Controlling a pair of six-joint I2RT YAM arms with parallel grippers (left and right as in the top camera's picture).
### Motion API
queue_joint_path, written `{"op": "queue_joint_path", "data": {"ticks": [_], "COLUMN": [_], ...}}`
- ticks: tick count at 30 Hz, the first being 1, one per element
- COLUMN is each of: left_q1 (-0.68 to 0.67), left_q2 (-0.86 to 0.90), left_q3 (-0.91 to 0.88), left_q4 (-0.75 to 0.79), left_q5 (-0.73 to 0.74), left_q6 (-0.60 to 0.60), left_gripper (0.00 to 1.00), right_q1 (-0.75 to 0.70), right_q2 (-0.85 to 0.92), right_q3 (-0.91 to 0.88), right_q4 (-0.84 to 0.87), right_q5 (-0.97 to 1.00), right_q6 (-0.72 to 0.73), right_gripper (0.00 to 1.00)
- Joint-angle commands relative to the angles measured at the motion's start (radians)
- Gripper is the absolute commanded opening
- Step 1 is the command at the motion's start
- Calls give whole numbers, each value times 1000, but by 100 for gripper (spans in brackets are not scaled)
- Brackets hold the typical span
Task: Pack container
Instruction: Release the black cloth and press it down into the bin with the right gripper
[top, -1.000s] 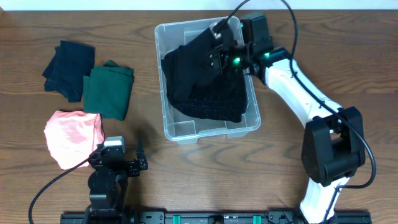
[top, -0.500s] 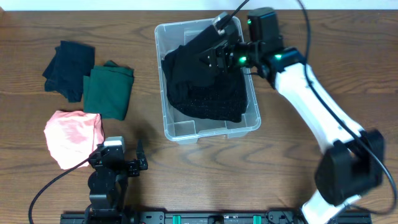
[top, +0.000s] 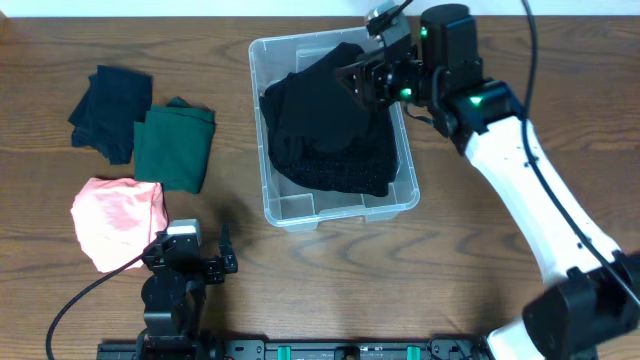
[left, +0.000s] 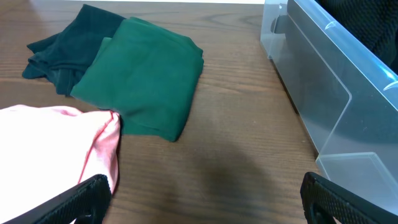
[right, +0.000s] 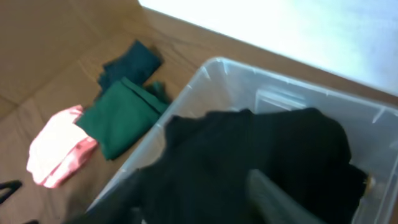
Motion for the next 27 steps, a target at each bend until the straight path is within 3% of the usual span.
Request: {"op": "queue_joint_path", "data": {"ticks": [1,11,14,19,27], "left_q1": [3,3,3,3,3], "left_q2": [-6,-6,-6,-6,-6], "left_q3": [-18,-18,-18,-18,-18], "left_q4": [-2,-2,-3,-2,-3], "left_q5": [-2,-2,-2,-2,-2], "left_q6": [-5,-5,-5,-5,-5], "left_gripper": [98,98,98,98,98], "right_q1": [24,45,45,51,58], "right_q2": [67,312,343,322,146], "right_q3": [0,0,0,0,2], "right_q4": [-8,-74,-136,-219,-164], "right_q5": [73,190,214,415,368], "right_q6": [-2,4,4,33,32], "right_gripper": [32,1,1,1,1]}}
